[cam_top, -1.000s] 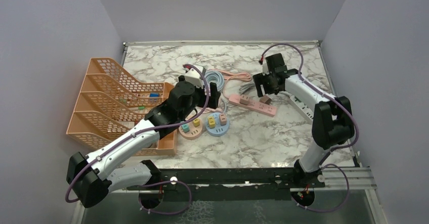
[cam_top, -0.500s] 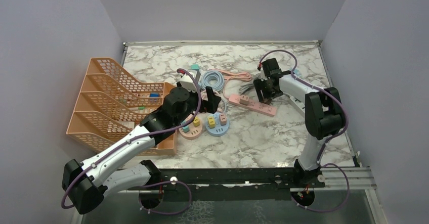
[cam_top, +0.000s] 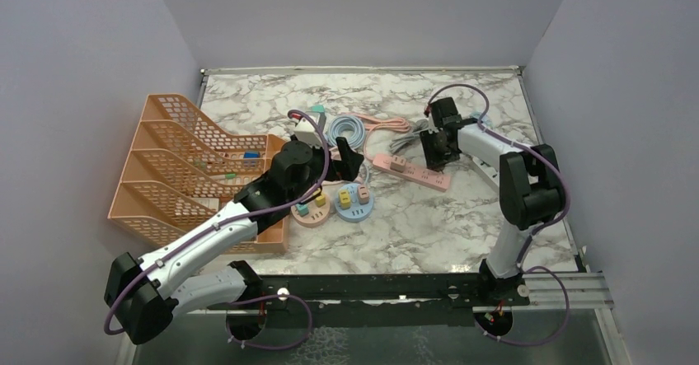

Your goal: Insert the plug

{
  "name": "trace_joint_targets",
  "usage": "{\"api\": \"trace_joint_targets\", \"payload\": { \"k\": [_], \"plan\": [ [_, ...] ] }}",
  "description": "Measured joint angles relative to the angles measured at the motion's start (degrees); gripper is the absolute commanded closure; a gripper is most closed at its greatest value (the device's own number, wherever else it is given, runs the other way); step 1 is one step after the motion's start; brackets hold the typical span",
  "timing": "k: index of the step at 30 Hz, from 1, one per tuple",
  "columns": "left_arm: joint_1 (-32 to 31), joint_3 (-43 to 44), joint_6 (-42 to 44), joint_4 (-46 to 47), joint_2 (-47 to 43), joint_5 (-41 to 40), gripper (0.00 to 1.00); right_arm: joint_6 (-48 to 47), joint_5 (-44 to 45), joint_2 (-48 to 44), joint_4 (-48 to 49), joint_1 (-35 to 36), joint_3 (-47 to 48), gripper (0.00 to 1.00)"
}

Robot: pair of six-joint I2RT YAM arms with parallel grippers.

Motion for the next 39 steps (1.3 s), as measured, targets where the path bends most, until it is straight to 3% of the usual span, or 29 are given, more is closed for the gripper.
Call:
{"api": "trace_joint_targets", "payload": {
  "k": [22,39],
  "plan": [
    [0.0,-3.1,-2.4,2.6,1.36,0.7,0.02,16.76,-0.9,-32.22,2.84,-0.26,-19.43,0.58],
    [0.0,-3.1,-0.57,3.32,2.64,2.4,0.02,28.44,-6.67,-33.7,2.75,-0.26,-24.63,0.58]
  ]
}}
